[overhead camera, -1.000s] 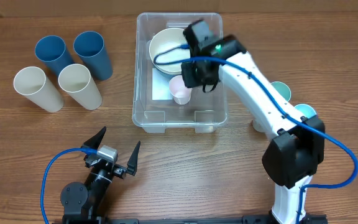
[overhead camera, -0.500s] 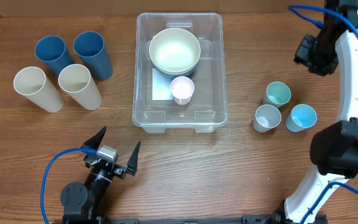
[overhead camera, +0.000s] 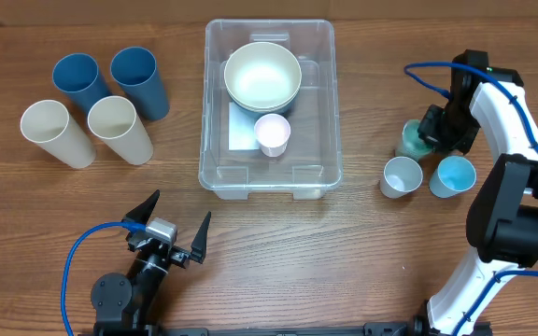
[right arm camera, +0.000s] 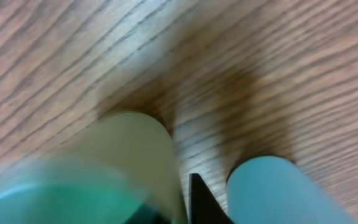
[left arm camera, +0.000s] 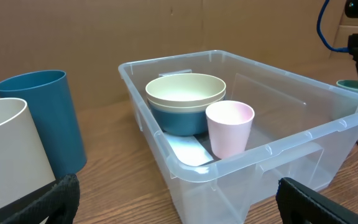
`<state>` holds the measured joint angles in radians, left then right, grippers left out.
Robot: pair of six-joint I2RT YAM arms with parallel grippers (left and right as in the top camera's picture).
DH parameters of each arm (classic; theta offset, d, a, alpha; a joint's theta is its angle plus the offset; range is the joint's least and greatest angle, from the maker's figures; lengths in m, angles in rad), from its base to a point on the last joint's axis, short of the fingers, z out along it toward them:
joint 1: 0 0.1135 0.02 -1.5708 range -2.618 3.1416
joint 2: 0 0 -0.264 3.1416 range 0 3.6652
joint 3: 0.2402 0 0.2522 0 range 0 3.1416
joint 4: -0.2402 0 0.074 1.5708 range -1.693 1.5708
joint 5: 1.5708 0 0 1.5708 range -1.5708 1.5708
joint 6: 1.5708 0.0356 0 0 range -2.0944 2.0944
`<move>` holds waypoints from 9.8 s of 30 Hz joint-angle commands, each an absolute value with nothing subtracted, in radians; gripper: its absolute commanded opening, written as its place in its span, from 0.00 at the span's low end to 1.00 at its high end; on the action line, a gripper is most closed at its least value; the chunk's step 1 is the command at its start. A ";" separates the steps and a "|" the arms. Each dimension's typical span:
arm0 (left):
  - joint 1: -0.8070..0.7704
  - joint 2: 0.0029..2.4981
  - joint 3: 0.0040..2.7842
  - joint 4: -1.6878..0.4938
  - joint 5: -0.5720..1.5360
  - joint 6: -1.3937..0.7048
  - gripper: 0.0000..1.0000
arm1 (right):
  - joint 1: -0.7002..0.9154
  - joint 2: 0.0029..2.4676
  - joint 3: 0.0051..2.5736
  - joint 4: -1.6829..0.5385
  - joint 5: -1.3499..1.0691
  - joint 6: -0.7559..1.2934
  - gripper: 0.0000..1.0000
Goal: Pack container
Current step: 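Grasp the mint cup with the right gripper and lift it, then lower the mint cup into the pink cup and release, then grasp the light-blue cup with the right gripper and lift it, then stack the light-blue cup into the mint cup and release, then grasp the grey cup with the right gripper and lift it, then carry the grey cup over the cup stack and lower it in, then release the grey cup and raise the right gripper away, then reach the left gripper to the cream cups and grasp one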
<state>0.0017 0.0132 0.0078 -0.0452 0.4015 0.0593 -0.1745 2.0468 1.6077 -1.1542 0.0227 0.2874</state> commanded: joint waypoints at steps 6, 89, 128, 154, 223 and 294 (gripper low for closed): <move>0.009 0.006 0.005 -0.044 0.416 0.056 1.00 | -0.173 2.027 1.754 -1.203 0.019 0.293 0.04; 0.009 0.006 0.005 -0.044 0.416 0.056 1.00 | -0.375 1.909 1.374 -1.226 -0.029 0.398 0.29; 0.009 0.006 0.005 -0.044 0.416 0.056 1.00 | 0.499 2.153 2.302 -1.539 -0.024 0.283 0.04; 0.009 0.006 0.005 -0.044 0.416 0.056 1.00 | 0.411 2.119 2.494 -1.694 -0.055 0.233 1.00; 0.009 0.006 0.005 -0.045 0.416 0.056 1.00 | 0.515 2.146 2.375 -1.481 -0.062 0.216 0.04; 0.008 0.480 0.839 -0.489 0.429 0.031 1.00 | -0.289 2.151 2.610 -1.685 -0.140 0.327 1.00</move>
